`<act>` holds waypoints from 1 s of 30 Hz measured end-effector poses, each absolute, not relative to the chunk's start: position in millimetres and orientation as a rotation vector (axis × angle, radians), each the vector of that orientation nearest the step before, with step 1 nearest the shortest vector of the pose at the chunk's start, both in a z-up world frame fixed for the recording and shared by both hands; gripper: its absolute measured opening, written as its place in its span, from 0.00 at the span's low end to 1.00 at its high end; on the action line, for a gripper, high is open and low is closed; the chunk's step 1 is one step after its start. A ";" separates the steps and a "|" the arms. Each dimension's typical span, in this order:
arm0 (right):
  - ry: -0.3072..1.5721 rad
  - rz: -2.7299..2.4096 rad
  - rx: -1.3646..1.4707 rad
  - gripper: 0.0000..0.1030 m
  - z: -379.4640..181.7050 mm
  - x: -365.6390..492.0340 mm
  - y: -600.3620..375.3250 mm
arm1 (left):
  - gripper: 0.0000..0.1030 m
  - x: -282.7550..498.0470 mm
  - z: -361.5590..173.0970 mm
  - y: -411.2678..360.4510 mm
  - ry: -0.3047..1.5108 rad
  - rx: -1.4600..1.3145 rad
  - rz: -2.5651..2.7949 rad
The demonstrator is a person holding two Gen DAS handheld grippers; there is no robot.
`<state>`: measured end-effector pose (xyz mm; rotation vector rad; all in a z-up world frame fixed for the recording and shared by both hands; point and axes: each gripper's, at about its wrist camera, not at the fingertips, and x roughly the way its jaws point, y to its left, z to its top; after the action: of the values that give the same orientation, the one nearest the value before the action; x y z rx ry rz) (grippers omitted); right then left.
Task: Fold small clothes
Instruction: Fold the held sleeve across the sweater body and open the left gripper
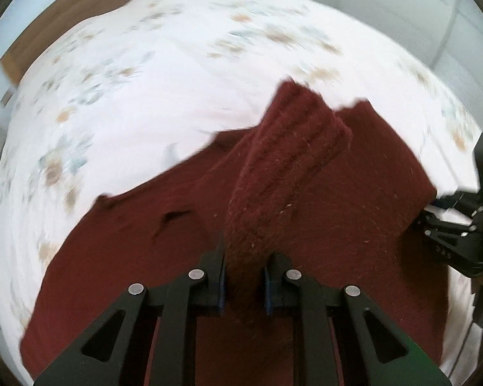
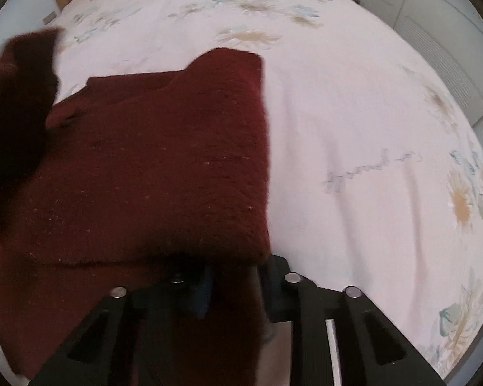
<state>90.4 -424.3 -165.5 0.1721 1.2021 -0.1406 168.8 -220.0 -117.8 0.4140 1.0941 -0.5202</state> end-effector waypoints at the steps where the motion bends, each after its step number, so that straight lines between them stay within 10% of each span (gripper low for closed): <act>1: 1.198 -0.145 0.157 0.18 -165.0 91.7 -423.5 | 0.14 167.7 -115.8 -206.6 1.090 0.387 -0.509; 19: 1.230 -0.127 0.124 0.16 -164.8 87.0 -415.1 | 0.22 184.6 -155.1 -81.9 1.259 0.058 -0.284; 25: 1.236 -0.126 0.128 0.18 -162.4 90.3 -414.2 | 0.43 191.7 -156.4 -48.6 1.324 -0.001 -0.247; 30: 1.262 -0.129 0.094 0.29 -160.3 87.1 -413.0 | 0.83 188.3 -145.6 -17.9 1.310 0.009 -0.187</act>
<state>87.1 -413.0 -160.3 0.0937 1.2624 -0.1292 188.3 -17.9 -145.6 0.0089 1.3096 -0.1875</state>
